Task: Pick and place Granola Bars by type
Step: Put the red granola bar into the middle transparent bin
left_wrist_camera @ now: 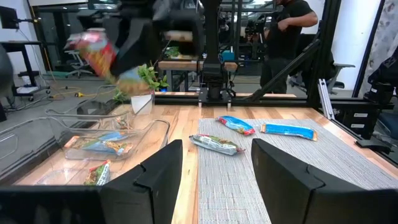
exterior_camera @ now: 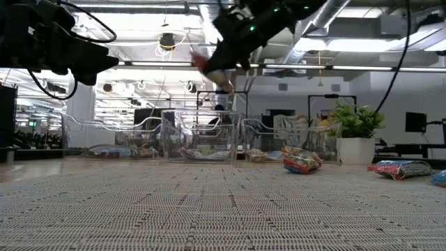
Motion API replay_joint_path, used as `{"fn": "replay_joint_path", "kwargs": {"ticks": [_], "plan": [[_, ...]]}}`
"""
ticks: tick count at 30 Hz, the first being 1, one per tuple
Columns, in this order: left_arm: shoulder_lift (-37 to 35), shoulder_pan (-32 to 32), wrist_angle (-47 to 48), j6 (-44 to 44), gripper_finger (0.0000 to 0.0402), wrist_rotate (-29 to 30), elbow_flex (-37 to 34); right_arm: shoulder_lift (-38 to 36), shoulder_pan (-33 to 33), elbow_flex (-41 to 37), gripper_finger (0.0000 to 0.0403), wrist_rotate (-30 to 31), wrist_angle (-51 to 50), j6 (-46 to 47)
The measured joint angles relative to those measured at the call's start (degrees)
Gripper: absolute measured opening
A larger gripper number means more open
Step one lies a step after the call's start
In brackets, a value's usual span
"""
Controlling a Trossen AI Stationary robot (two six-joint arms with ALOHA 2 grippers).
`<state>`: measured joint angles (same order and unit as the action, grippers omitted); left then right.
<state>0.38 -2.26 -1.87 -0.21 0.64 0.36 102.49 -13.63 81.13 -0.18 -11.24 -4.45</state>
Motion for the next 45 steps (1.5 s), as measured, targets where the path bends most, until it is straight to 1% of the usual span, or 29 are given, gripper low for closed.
{"fn": "replay_joint_path", "kwargs": {"ticks": [6,8,10,13,20,24,28,30,32,37,45], "plan": [[0.0,-0.02,0.0,0.0,0.0185,0.04,0.0,7.39,-0.13,9.16,0.003,0.38,-12.72,-9.2],[-0.02,0.0,-0.02,0.0,0.0185,0.07,0.0,9.27,-0.13,11.04,0.0035,1.02,-14.64,-10.08],[-0.01,0.0,0.0,0.0,0.0185,0.07,0.01,10.47,-0.09,12.06,0.0045,3.18,-16.42,-10.2],[-0.01,-0.02,-0.02,0.0,0.0185,0.07,0.0,10.64,-0.09,12.26,0.0071,3.8,-17.46,-10.62],[0.0,0.0,-0.02,0.0,0.0185,0.04,0.01,10.02,-0.37,12.28,0.0151,4.79,-17.03,-10.58],[0.0,0.0,-0.02,0.0,0.0185,0.04,0.02,10.05,-0.34,12.28,0.0183,4.8,-17.83,-9.07],[0.0,-0.01,-0.02,0.0,0.0185,0.03,0.01,8.84,0.46,12.3,0.0202,4.6,-19.6,-7.64],[0.0,-0.01,-0.02,0.0,0.0185,0.02,0.02,6.89,0.95,12.12,0.0207,3.53,-23.02,-8.29],[-0.02,-0.02,-0.02,0.0,0.0185,0.02,0.0,4.72,2.01,12.38,0.0209,2.08,-24.19,-10.49],[0.0,-0.02,-0.02,0.0,0.0185,0.01,0.01,-1.15,5.22,12.31,0.0207,-1.38,-34.19,-18.23],[-0.01,-0.01,-0.02,0.0,0.0185,-0.02,0.0,-9.62,12.06,12.25,0.0199,-1.43,-52.84,-27.33]]}}
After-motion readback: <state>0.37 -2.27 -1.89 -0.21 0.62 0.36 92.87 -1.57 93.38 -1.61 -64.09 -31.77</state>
